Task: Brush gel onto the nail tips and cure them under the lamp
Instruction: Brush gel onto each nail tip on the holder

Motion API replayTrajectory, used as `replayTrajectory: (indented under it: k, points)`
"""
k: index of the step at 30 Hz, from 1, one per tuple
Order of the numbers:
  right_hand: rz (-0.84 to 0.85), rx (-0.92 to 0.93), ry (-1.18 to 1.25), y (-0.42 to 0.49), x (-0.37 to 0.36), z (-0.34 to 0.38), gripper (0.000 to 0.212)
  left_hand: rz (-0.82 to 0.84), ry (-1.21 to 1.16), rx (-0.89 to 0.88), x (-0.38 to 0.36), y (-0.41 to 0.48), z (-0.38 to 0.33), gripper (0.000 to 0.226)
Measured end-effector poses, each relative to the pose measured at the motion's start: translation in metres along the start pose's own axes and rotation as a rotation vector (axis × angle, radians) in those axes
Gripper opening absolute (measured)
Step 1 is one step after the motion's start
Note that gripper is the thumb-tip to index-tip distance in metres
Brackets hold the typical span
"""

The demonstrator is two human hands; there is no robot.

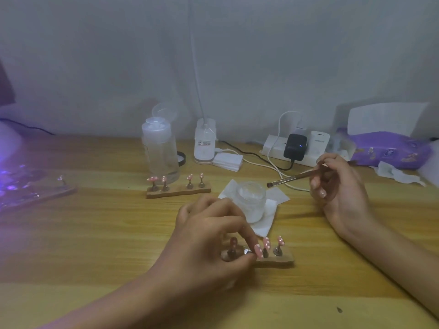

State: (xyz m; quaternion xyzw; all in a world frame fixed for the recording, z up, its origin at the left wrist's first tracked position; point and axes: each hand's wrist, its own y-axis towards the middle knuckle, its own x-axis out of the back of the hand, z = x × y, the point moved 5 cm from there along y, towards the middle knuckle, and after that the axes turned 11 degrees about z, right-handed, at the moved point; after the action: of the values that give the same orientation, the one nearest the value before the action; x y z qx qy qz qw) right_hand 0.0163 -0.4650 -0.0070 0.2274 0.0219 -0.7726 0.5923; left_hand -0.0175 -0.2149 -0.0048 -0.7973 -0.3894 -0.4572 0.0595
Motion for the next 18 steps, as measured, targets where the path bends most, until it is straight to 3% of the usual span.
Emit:
replayTrajectory:
  k: [18]
  points:
    - [0.006,-0.026,0.022,0.001,0.002,-0.001,0.024,0.108,-0.132,0.062,-0.002,0.002,0.012,0.023]
